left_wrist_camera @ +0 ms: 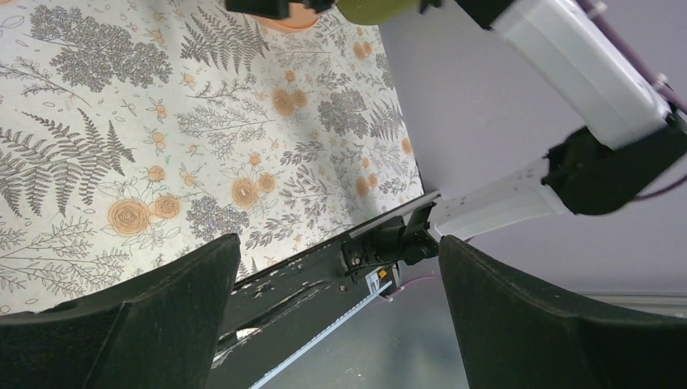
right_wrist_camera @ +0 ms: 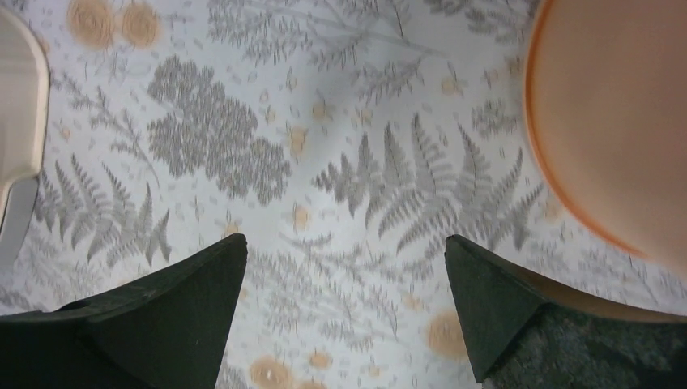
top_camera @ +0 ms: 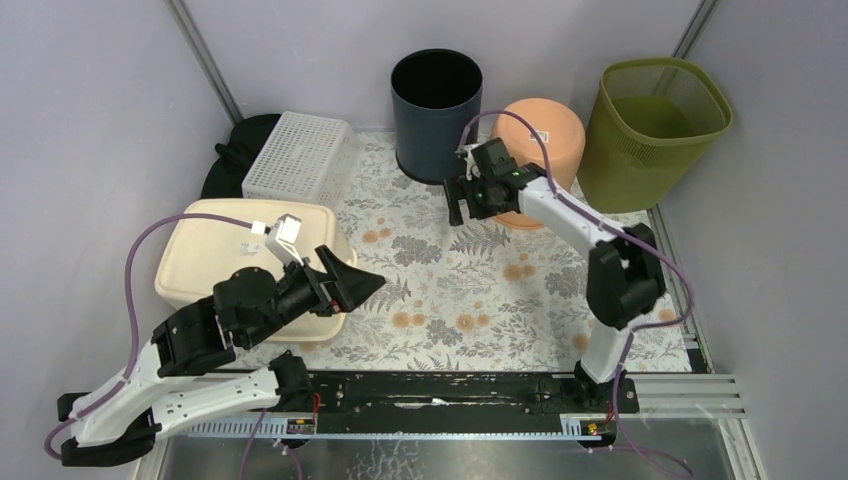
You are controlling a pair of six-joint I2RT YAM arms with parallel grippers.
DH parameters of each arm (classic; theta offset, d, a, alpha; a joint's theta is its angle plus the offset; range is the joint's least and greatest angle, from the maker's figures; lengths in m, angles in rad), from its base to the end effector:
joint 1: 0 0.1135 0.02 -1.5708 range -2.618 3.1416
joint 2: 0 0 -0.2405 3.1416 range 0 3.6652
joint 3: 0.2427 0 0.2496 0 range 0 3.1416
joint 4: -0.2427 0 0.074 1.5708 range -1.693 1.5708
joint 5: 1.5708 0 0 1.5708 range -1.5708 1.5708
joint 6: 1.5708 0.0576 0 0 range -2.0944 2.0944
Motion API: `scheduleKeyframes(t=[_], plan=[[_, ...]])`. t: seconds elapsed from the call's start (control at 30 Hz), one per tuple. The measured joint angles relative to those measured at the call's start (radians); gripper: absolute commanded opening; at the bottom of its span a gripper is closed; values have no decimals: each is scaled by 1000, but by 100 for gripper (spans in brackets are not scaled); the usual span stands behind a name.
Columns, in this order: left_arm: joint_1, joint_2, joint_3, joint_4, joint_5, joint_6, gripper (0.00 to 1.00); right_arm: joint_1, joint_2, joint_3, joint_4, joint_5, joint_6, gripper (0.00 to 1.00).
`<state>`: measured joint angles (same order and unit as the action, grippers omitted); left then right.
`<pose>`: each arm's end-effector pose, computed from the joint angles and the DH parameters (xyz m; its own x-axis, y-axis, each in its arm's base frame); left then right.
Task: Turn the large container upside down
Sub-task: Move the container to the center of the board.
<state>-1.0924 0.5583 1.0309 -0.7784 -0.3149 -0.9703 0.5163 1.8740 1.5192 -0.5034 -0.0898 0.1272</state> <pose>0.0744 -0.1047 0.3658 -0.6625 -0.4264 -0.6158 0.2858 0.6160 -0.7341 0.3677 0.2147 0.2157 -0.7216 -0.2643 -0.6399 -0.4548 0.8778 0.1502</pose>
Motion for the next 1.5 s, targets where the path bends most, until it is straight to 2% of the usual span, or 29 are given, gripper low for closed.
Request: scheduleKeyframes(t=[0.27,0.53,0.67,0.8,1.13,1.37,1.5], plan=[[0,43,-5,0,0,2,100,9,-291,-226,-79,80,41,99],[0,70,-5,3,2,5,100,-35,-341,-298,-115,209,115,99],[0,82,-5,3,6,6,100,-116,-304,-299,-93,209,135,99],[0,82,-5,3,9,6,100,-176,-199,-252,-60,209,143,99],[0,82,-5,3,13,5,100,-291,62,28,2,173,155,99],[0,89,-5,2,21,5,100,-364,149,190,38,110,166,99],[0,99,-5,2,25,5,100,-382,161,212,49,64,167,99]])
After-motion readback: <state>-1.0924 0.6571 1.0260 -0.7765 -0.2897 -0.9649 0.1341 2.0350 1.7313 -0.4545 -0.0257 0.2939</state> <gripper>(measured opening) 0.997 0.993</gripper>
